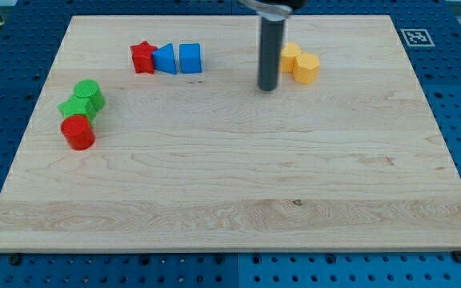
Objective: Separate the yellow blocks
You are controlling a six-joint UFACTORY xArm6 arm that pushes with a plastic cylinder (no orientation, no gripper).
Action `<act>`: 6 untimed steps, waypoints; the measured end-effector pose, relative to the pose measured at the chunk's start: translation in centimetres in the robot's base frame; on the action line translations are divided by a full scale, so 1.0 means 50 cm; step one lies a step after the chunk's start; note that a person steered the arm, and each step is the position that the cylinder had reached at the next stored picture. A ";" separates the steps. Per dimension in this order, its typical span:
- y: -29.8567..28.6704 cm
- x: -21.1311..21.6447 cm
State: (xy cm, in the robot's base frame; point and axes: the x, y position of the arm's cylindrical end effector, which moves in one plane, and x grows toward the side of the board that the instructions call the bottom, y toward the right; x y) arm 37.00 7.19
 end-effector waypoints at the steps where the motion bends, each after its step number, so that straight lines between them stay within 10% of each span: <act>1: 0.035 -0.042; 6: 0.115 -0.193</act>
State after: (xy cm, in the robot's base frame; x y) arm 27.34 12.96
